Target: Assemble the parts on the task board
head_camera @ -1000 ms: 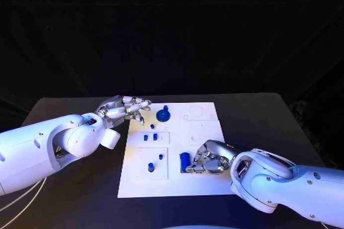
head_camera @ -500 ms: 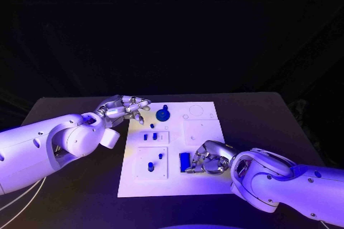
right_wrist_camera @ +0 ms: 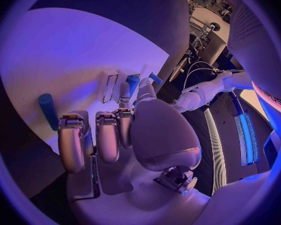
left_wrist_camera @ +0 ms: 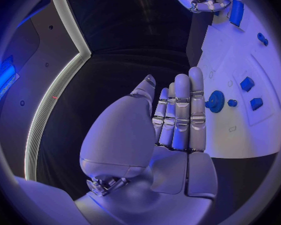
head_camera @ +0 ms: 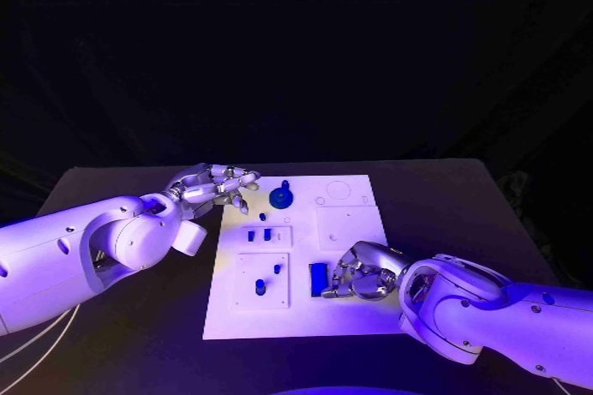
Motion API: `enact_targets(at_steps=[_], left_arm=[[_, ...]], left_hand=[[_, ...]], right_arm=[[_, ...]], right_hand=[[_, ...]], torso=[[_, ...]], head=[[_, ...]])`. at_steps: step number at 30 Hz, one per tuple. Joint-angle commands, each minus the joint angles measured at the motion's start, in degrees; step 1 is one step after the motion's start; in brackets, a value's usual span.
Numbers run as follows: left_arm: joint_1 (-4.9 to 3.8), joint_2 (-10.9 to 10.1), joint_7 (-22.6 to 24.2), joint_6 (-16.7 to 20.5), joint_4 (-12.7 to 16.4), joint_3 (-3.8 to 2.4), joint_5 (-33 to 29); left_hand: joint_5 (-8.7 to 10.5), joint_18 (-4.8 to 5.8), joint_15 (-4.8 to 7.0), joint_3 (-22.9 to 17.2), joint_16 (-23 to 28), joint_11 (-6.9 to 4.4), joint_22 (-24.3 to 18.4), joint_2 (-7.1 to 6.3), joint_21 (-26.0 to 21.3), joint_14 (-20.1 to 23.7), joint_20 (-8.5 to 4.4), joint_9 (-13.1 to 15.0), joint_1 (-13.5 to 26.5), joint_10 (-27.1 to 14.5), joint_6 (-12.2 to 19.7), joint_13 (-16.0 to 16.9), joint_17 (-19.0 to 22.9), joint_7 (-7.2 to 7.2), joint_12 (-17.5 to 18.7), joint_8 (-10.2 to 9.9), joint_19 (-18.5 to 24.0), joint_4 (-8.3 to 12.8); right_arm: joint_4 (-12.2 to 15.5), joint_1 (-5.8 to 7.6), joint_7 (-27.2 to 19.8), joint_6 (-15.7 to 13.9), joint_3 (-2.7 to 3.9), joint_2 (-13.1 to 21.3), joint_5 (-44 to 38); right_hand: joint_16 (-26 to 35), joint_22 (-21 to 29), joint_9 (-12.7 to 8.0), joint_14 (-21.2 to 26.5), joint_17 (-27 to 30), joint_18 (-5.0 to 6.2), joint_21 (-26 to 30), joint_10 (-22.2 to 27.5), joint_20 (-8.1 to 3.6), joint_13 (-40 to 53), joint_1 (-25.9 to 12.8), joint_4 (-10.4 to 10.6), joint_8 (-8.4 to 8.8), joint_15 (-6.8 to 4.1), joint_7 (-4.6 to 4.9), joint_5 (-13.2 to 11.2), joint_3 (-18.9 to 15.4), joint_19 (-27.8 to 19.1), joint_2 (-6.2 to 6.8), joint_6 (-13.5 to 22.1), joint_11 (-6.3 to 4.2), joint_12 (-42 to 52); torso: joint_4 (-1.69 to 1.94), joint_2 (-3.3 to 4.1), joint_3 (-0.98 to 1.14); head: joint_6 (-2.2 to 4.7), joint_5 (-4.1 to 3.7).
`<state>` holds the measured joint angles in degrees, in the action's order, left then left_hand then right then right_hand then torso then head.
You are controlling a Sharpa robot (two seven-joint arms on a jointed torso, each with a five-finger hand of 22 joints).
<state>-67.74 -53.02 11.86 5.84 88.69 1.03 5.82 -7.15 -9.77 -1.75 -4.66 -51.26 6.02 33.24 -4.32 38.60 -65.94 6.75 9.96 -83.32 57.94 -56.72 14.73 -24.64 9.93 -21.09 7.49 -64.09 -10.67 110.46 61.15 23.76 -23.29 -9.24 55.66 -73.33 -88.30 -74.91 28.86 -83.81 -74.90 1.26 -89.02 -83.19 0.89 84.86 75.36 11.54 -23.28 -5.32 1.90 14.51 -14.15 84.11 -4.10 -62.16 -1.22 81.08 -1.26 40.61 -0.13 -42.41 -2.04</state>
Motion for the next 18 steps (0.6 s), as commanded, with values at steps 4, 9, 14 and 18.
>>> enact_targets(at_steps=[4,9,14,18], left_arm=[[-0.02,0.1,0.3,-1.0,0.1,-0.03,0.1],[-0.02,0.1,0.3,-1.0,0.1,-0.03,0.1],[-0.02,0.1,0.3,-1.0,0.1,-0.03,0.1],[-0.02,0.1,0.2,-1.1,0.1,-0.03,0.1]], left_hand=[[-0.25,-0.77,-0.01,0.3,-0.2,-0.02,-0.1,0.10,-0.3,0.3,0.10,-0.1,-0.6,-0.5,0.4,0.0,0.1,-0.14,-0.2,0.3,-0.4,0.2],[-0.25,-0.77,-0.01,0.3,-0.2,-0.02,-0.1,0.10,-0.3,0.3,0.10,-0.1,-0.6,-0.5,0.4,0.0,0.1,-0.14,-0.2,0.3,-0.4,0.2],[-0.25,-0.77,-0.01,0.3,-0.2,-0.02,-0.1,0.10,-0.3,0.3,0.10,-0.1,-0.6,-0.5,0.4,0.0,0.1,-0.14,-0.2,0.3,-0.4,0.2],[-0.25,-0.77,-0.01,0.3,-0.2,-0.02,-0.1,0.10,-0.3,0.3,0.10,-0.1,-0.6,-0.5,0.4,0.0,0.1,-0.14,-0.2,0.3,-0.4,0.2]], right_arm=[[-0.6,-0.02,0.7,-1.2,0.00,-0.4,-2.2],[-1.1,-0.02,1.2,-1.4,0.00,-0.7,-2.5],[-1.3,-0.01,1.2,-1.0,0.00,-0.9,-2.6],[-1.3,-0.01,1.2,-1.0,0.00,-0.9,-2.8]], right_hand=[[0.1,-14.9,0.2,-5.6,-12.1,-1.11,-0.3,-2.1,-0.29,-1.5,0.6,-0.1,-0.32,-0.38,-0.25,0.4,0.2,5.7,-0.87,0.2,-1.07,0.5],[0.1,-14.9,0.2,-5.6,-12.2,-1.11,-0.3,-2.1,-0.33,-1.4,0.8,-0.1,-0.44,-0.44,-0.35,0.9,0.3,5.7,-1.29,0.2,-1.15,0.6],[0.1,-14.9,0.4,-5.6,-12.2,-1.12,-0.4,-2.2,-0.43,-1.4,2.1,-0.9,-0.57,-0.58,-0.49,0.2,0.6,5.7,-1.26,0.4,-1.28,0.6],[0.1,-14.9,0.5,-5.5,-12.1,-1.11,-0.3,-2.1,-0.55,-1.3,3.8,-2.2,-0.69,-0.67,-0.58,-3.0,1.5,5.7,-1.26,0.6,-1.38,0.6]], torso=[[0.00,0.03,0.01],[0.03,-0.01,-0.01],[-0.04,-0.02,-0.02],[-0.05,-0.01,-0.04]], head=[[0.01,0.07],[0.05,0.05],[0.11,0.05],[0.30,0.04]])
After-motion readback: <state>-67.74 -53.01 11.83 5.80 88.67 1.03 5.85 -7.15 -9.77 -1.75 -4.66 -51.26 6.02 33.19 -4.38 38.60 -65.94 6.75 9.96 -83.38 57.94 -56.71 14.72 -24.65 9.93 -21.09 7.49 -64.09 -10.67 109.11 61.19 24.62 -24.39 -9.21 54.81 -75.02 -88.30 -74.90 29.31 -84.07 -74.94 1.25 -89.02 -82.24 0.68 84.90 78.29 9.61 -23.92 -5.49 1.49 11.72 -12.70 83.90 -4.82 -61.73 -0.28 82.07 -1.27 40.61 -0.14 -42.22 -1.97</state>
